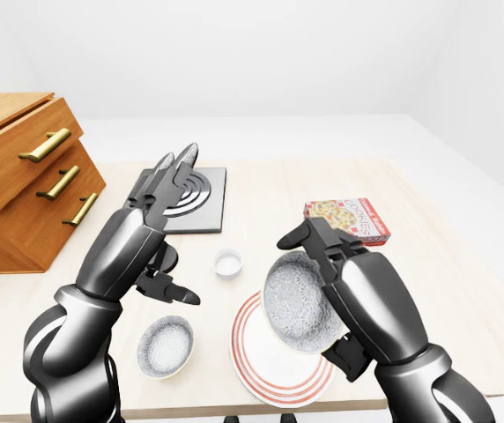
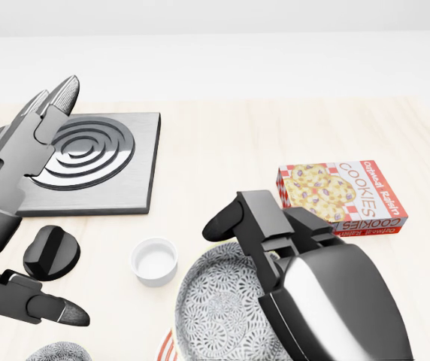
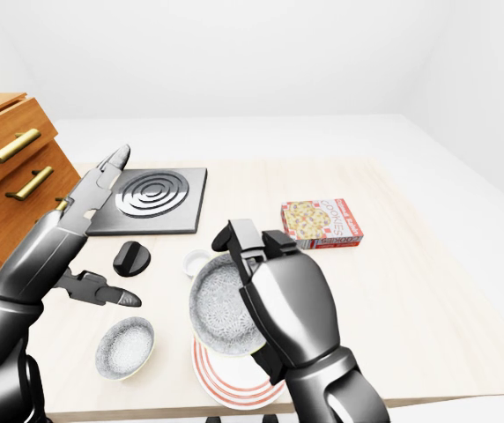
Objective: Pick the akita bowl next to the plate and place it on the plate.
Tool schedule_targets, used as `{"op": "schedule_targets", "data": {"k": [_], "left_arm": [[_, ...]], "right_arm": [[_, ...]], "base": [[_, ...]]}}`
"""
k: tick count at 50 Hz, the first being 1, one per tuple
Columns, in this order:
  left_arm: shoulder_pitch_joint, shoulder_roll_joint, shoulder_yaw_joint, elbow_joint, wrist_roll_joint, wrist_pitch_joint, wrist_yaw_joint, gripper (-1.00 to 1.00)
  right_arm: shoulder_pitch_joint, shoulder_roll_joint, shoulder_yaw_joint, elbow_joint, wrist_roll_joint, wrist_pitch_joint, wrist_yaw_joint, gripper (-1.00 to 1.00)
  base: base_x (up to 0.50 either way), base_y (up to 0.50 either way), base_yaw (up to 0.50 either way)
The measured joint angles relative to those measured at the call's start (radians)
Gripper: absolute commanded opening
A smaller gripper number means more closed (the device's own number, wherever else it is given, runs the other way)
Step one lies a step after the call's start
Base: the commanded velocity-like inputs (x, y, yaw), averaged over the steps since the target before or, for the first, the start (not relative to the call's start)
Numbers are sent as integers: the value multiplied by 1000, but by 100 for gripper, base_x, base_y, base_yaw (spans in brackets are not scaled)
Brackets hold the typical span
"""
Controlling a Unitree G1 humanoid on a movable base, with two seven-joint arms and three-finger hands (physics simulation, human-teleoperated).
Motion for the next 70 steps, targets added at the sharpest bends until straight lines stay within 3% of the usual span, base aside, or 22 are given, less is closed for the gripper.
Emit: {"op": "schedule_targets", "data": {"k": [4,19,32,46,60,70], "left_arm": [[-1,0,0,-1,0,0,-1,100],[0,0,0,-2,0,0,-1,100],[-1,1,0,-3,-1,0,-2,100],[0,1,1,-2,-1,0,-1,100],[-1,0,-1,-5,2,0,-3,100],[-2,0,-2,-4,3,0,-3,100]], "right_arm": [[-48,-36,2,0,-6,2,0,-100],[-233,-163,-10,44,-3,92,0,-100],[-290,-197,-24,89,1,111,0,-100],[-271,-228,-34,150,22,94,0,-100],[-282,-265,-92,305,62,42,0,-100],[-280,-274,-109,364,76,28,0,-100]], "base": [[0,0,0],[0,0,0],[0,0,0],[0,0,0],[0,0,0],[0,0,0]]}}
